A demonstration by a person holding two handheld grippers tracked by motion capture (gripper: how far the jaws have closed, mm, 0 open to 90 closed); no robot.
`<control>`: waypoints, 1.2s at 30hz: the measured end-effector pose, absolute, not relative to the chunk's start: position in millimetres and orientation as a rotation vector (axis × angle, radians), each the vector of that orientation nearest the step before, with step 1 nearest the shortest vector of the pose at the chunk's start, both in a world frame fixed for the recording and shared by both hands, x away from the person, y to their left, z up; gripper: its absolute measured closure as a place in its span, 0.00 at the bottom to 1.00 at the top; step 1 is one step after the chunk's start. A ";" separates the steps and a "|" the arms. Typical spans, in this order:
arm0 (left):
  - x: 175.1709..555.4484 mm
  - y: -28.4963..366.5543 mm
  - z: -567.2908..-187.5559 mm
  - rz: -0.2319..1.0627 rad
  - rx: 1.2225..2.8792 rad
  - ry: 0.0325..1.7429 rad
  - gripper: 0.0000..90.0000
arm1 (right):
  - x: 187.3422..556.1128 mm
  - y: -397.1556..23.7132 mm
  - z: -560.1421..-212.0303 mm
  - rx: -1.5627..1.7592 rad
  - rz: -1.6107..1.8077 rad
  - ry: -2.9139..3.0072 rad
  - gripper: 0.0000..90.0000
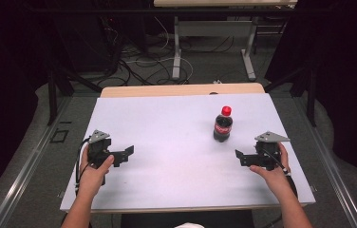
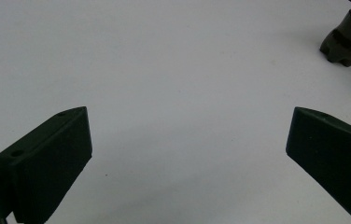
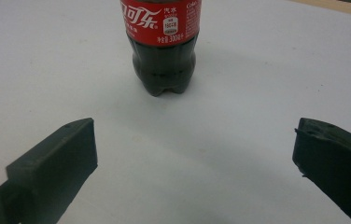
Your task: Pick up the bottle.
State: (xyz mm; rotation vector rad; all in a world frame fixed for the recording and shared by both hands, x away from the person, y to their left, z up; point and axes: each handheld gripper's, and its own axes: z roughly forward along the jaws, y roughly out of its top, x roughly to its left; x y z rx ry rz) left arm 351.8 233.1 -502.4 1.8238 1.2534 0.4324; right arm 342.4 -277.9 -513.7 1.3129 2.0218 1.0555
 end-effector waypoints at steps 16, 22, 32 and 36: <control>350.1 232.4 -501.2 0.441 1.803 1.258 0.00 | 365.6 -262.8 -510.0 1.263 1.077 2.057 0.00; 350.5 234.5 -501.1 0.435 1.805 1.263 0.00 | 394.1 -250.4 -496.2 1.236 1.121 2.043 0.01; 350.0 234.8 -501.6 0.441 1.806 1.260 0.00 | 424.3 -233.6 -498.6 1.191 1.104 2.077 0.10; 350.4 234.9 -502.1 0.442 1.806 1.261 0.00 | 431.9 -230.1 -502.9 1.203 1.109 2.081 0.17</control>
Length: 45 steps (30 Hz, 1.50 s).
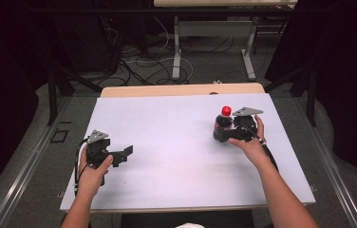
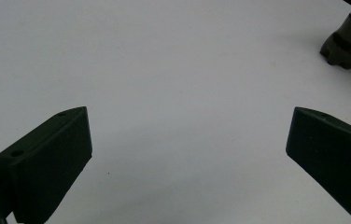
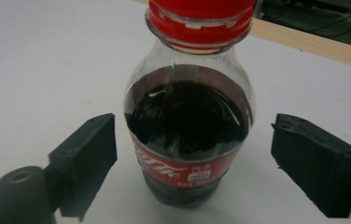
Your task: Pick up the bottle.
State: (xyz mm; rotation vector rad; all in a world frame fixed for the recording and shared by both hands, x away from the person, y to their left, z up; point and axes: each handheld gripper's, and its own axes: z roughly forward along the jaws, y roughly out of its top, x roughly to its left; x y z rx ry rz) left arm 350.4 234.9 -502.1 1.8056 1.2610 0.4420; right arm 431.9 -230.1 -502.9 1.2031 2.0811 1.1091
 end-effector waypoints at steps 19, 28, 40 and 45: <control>351.0 235.4 -504.2 0.435 1.816 1.273 0.00 | 438.4 -223.7 -511.2 1.249 1.094 2.107 0.32; 351.5 235.3 -504.9 0.432 1.818 1.274 0.00 | 437.2 -222.3 -509.1 1.248 1.068 2.114 0.33; 351.6 234.1 -505.4 0.422 1.821 1.266 0.00 | 430.2 -218.8 -503.1 1.244 1.057 2.134 0.34; 351.7 233.0 -504.8 0.407 1.817 1.257 0.00 | 417.8 -216.9 -493.3 1.190 1.091 2.164 0.34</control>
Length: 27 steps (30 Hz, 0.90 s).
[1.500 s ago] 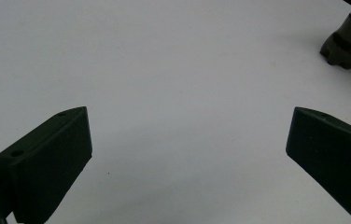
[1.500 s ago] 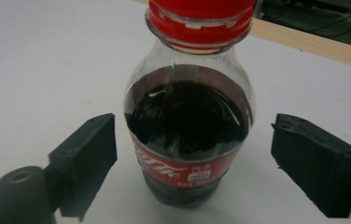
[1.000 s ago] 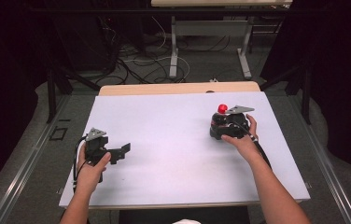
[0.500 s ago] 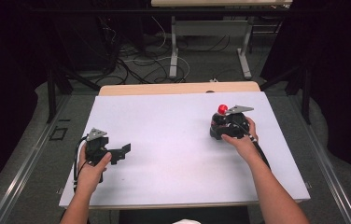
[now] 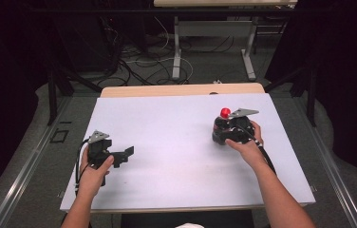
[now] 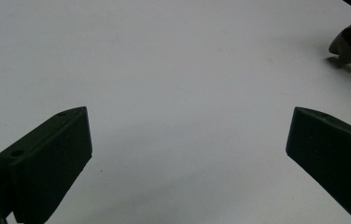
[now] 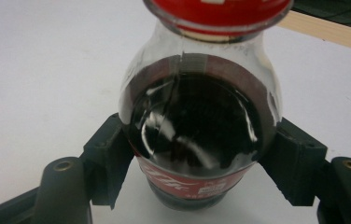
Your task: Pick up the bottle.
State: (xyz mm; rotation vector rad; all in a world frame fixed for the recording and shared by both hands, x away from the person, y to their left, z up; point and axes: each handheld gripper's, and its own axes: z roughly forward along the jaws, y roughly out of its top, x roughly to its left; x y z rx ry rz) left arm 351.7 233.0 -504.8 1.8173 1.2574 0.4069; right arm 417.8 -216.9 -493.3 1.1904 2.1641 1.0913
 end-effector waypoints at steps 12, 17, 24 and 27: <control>347.8 216.2 -491.9 0.311 1.858 1.168 0.00 | 363.9 -193.4 -468.6 0.984 1.160 2.309 0.34; 341.9 207.7 -477.4 0.281 1.853 1.091 0.02 | 350.8 -181.5 -466.5 0.913 1.178 2.351 0.34; 333.3 186.4 -453.1 0.257 1.884 0.941 0.01 | 336.1 -160.2 -468.7 0.831 1.200 2.449 0.34; 329.8 174.5 -444.1 0.255 1.917 0.876 0.00 | 331.0 -150.6 -472.5 0.788 1.206 2.482 0.34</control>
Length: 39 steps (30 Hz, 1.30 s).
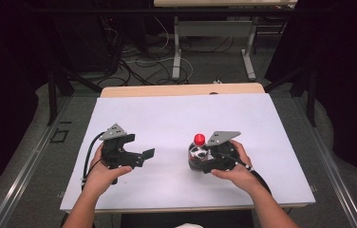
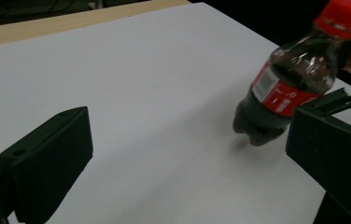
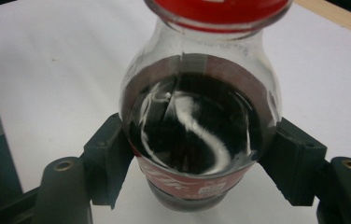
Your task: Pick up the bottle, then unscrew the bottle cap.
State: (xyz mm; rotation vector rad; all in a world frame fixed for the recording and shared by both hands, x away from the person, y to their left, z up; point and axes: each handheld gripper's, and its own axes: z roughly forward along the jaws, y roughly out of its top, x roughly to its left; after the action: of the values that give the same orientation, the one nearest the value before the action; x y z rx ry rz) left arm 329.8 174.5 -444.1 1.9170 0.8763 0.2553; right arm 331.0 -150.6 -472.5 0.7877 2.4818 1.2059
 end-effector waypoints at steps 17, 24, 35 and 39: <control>329.6 110.9 -406.2 0.224 1.982 0.665 0.15 | 317.4 -140.5 -475.4 0.735 1.217 2.514 0.34; 327.9 90.7 -398.1 0.193 2.013 0.612 0.30 | 316.2 -140.0 -477.2 0.737 1.218 2.535 0.34; 329.4 72.0 -397.8 0.128 2.044 0.568 0.39 | 314.6 -140.1 -477.9 0.735 1.244 2.533 0.34; 328.5 68.3 -395.7 0.113 2.063 0.539 0.41 | 314.0 -140.2 -477.4 0.731 1.249 2.535 0.34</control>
State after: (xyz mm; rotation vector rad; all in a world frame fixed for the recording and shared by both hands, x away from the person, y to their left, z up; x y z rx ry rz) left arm 328.5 68.3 -395.7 2.0630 0.5392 0.1126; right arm 314.0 -140.2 -477.4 0.7314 2.5346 1.2494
